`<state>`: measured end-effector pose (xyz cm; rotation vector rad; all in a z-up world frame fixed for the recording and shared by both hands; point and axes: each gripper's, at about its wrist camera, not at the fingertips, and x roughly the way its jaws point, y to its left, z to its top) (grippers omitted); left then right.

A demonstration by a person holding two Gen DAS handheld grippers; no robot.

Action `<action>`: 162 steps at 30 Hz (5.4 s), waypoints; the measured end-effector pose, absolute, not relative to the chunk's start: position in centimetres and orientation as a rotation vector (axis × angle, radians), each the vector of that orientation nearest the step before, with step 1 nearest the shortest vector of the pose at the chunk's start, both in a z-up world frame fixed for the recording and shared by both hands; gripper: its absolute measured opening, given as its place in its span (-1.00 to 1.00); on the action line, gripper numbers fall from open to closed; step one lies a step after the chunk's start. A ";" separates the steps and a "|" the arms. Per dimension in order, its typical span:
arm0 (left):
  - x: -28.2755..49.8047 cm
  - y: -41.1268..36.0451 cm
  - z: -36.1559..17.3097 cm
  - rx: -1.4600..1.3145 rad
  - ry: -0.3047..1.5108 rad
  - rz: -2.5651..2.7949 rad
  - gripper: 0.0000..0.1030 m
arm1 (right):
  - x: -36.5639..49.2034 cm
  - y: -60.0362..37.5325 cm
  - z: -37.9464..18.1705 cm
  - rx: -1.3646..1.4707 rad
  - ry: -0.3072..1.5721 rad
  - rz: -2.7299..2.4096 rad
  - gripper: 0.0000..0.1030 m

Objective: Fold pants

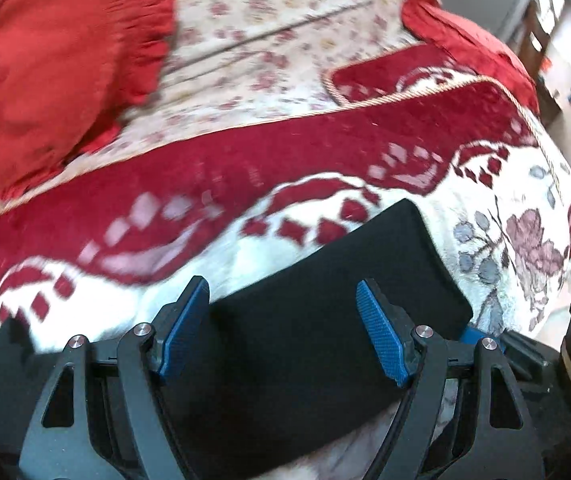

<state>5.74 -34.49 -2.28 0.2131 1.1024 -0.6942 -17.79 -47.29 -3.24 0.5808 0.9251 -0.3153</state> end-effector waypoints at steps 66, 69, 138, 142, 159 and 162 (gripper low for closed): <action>4.8 -32.0 4.9 0.269 0.922 -0.804 -0.69 | -11.6 -40.0 3.6 0.481 0.737 -0.019 -0.72; 4.6 -30.5 4.9 0.255 0.923 -0.783 -0.69 | -11.1 -38.6 3.4 0.467 0.747 0.004 -0.72; 3.0 -11.9 -2.2 -0.175 1.155 -0.463 -0.15 | -4.8 -33.9 -1.2 0.538 0.946 0.166 -0.63; 2.9 -13.1 -3.5 -0.192 1.183 -0.456 -0.03 | -4.9 -34.5 -1.3 0.531 0.939 0.158 -0.63; 3.9 -11.3 -0.7 -0.167 1.049 -0.416 -0.77 | -3.0 -34.7 -1.1 0.463 0.922 0.120 -0.63; 3.9 -11.4 -2.4 -0.171 1.095 -0.395 -0.77 | -1.8 -34.4 -2.6 0.458 0.954 0.121 -0.63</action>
